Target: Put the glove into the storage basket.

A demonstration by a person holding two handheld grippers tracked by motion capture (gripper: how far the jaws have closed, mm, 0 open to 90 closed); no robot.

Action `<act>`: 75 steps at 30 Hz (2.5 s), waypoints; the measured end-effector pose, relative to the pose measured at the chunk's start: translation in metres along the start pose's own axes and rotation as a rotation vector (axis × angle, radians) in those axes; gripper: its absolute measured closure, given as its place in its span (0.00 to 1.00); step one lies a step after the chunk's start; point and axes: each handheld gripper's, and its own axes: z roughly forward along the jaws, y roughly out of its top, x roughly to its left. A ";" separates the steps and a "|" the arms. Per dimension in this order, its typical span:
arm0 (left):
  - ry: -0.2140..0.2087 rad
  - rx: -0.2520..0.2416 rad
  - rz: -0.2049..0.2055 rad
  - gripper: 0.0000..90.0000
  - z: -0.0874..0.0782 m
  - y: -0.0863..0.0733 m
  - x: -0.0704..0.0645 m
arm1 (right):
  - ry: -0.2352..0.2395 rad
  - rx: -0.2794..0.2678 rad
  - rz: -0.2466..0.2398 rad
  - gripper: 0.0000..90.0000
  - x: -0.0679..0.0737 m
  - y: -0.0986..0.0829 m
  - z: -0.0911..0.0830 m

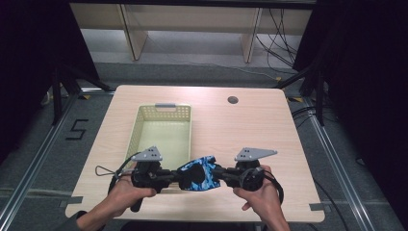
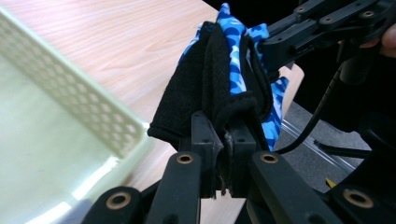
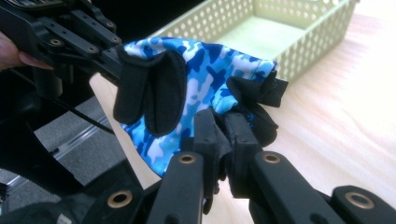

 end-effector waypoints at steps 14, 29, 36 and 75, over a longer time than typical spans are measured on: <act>0.075 0.009 -0.040 0.94 -0.028 0.013 0.049 | 0.028 0.017 -0.017 0.95 -0.007 0.047 0.050; 0.115 0.084 -0.126 0.94 -0.035 0.008 0.102 | 0.020 0.095 0.033 0.95 -0.014 0.062 0.113; 0.150 0.140 -0.152 0.94 -0.030 -0.003 0.118 | 0.002 0.168 0.039 0.95 -0.016 0.059 0.145; 0.280 0.388 -0.086 0.43 -0.039 0.005 0.121 | -0.059 0.376 0.040 0.88 -0.017 0.054 0.187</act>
